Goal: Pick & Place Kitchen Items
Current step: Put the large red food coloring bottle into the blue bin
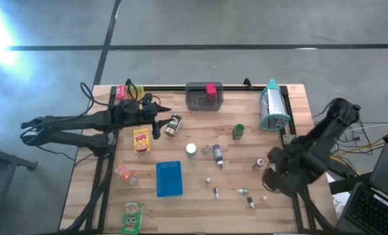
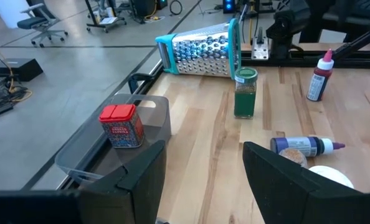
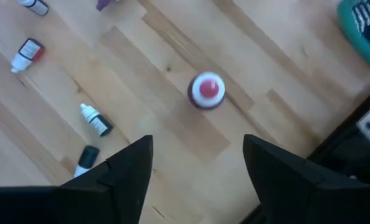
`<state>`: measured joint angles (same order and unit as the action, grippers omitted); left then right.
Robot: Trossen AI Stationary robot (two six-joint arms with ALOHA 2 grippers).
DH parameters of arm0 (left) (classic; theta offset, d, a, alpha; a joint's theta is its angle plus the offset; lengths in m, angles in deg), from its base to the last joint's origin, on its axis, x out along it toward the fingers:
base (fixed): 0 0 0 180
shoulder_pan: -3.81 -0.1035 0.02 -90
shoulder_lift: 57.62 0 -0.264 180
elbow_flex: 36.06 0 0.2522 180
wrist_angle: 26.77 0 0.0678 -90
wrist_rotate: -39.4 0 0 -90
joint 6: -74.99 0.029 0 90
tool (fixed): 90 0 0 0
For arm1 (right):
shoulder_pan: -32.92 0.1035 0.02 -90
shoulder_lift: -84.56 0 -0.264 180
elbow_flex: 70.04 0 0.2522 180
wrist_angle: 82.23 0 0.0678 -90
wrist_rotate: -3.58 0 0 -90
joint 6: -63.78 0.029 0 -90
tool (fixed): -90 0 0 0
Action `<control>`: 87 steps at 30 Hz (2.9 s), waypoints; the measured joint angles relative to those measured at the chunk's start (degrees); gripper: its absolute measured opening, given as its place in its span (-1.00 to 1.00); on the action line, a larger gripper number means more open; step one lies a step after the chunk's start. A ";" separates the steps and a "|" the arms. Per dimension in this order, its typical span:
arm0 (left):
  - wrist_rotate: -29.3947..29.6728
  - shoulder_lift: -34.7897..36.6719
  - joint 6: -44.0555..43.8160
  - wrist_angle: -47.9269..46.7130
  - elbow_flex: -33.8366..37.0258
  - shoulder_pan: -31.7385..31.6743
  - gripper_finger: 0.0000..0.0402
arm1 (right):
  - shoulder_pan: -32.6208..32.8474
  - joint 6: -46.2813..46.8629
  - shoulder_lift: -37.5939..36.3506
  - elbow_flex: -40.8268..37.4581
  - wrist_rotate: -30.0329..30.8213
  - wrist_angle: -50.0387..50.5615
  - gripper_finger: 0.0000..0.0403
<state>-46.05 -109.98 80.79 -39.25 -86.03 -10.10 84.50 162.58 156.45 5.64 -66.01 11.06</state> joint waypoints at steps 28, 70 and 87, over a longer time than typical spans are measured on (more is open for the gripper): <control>5.55 0.00 -3.11 0.46 0.00 -0.02 0.09 | 13.45 19.00 17.91 -22.24 11.94 -23.96 0.72; 5.64 -0.02 -1.77 0.42 0.00 0.00 0.09 | 2.96 22.32 25.70 -26.85 22.00 -33.29 0.09; 5.64 0.00 -4.28 0.75 0.00 0.00 0.09 | 2.85 15.80 16.81 -26.82 21.59 -33.46 -0.34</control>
<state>-40.41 -109.98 76.51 -38.51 -86.03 -10.10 87.35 178.38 173.26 -21.18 -44.42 -22.41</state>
